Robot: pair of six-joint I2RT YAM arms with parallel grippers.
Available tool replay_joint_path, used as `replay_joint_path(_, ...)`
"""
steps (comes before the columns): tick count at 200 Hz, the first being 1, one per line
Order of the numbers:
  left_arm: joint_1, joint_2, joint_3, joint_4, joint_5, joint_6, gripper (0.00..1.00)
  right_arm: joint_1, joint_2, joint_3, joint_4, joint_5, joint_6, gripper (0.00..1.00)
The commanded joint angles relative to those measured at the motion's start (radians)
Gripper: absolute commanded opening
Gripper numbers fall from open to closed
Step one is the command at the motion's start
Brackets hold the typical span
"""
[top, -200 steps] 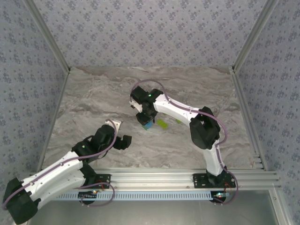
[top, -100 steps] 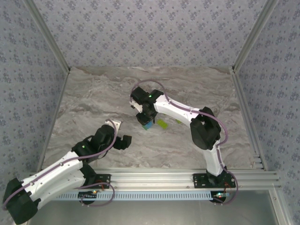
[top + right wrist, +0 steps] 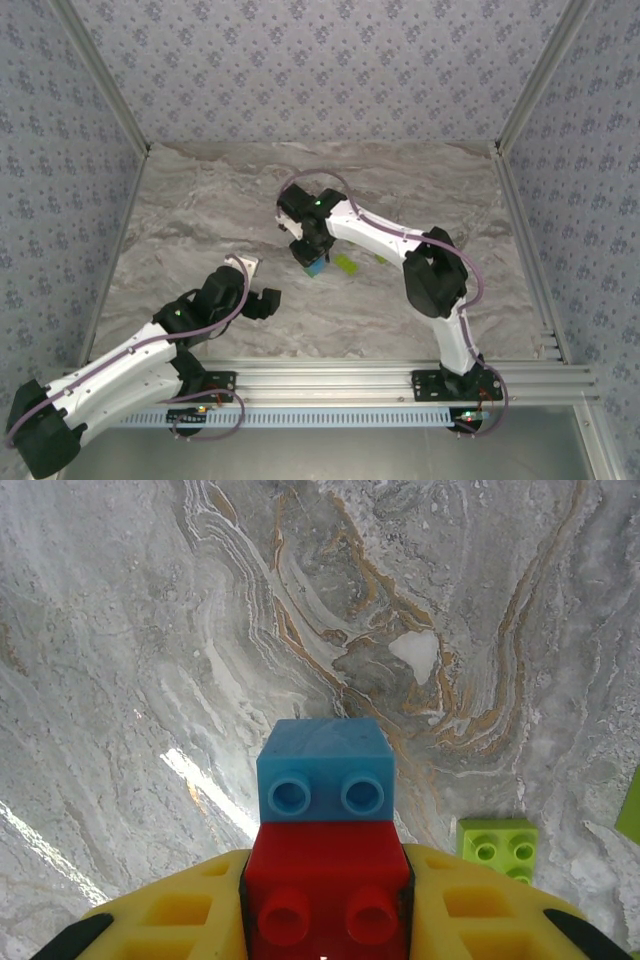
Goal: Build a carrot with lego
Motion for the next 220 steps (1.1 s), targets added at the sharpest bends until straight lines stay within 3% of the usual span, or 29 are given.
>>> replay_joint_path(1, -0.007, -0.005, 0.015, 0.025, 0.014, 0.018, 0.89, -0.005, 0.039, 0.067, -0.122, -0.017, -0.004, 0.33)
replay_joint_path(52, -0.007, -0.011, 0.014, 0.023, 0.015, 0.018, 0.89, -0.012, 0.026, 0.165, -0.139, 0.009, 0.010, 0.33)
replay_joint_path(220, -0.007, -0.015, 0.011, 0.025, 0.014, 0.016, 0.89, -0.012, -0.003, -0.017, 0.051, 0.054, 0.033, 0.36)
